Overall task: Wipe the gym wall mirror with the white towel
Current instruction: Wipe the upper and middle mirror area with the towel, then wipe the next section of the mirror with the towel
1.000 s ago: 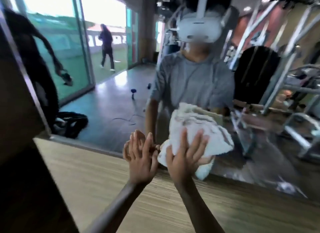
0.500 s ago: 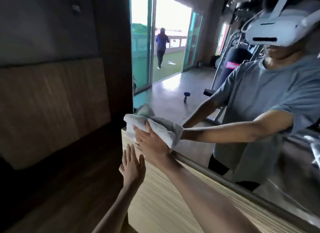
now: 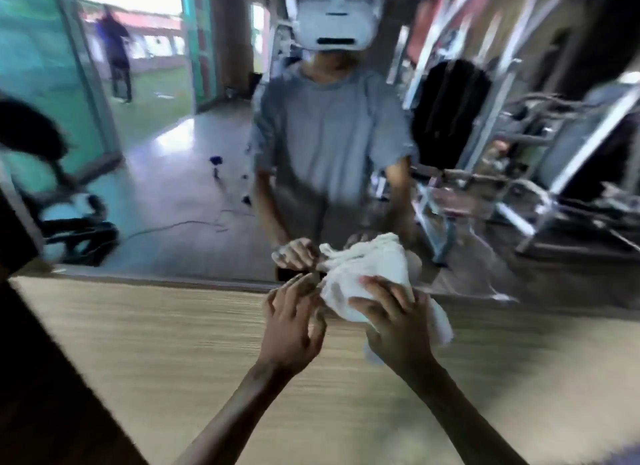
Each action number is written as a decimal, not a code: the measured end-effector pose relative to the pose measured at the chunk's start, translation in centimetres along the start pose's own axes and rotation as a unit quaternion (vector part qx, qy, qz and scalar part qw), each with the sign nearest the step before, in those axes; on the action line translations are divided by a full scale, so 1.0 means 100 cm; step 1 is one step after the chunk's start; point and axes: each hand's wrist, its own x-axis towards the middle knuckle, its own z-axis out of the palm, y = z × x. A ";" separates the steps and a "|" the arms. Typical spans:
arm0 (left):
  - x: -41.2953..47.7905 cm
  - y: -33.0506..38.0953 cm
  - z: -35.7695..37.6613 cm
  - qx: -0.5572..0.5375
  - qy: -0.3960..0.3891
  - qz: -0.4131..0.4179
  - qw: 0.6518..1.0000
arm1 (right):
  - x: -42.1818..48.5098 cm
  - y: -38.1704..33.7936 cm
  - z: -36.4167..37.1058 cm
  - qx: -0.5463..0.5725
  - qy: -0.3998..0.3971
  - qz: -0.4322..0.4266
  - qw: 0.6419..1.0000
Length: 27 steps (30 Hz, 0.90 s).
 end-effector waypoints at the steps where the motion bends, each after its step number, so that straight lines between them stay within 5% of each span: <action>1: 0.004 0.024 0.019 -0.034 -0.013 0.038 0.999 | -0.024 0.016 -0.020 -0.002 -0.017 0.070 0.997; 5: 0.011 0.108 0.079 -0.111 -0.090 0.108 0.984 | -0.114 0.054 -0.094 -0.007 -0.033 0.286 0.958; 11: -0.008 0.246 0.141 -0.192 -0.292 0.137 0.927 | -0.238 0.085 -0.207 -0.039 0.043 0.491 0.869; 19: -0.073 0.435 0.183 -0.298 -0.382 0.169 0.858 | -0.378 0.101 -0.327 -0.048 0.141 0.624 0.767; 23: -0.108 0.490 0.211 -0.336 -0.445 0.143 0.818 | -0.432 0.103 -0.374 -0.056 0.184 0.691 0.697; 27: -0.134 0.538 0.229 -0.374 -0.468 0.097 0.795 | -0.485 0.116 -0.402 -0.080 0.188 0.719 0.664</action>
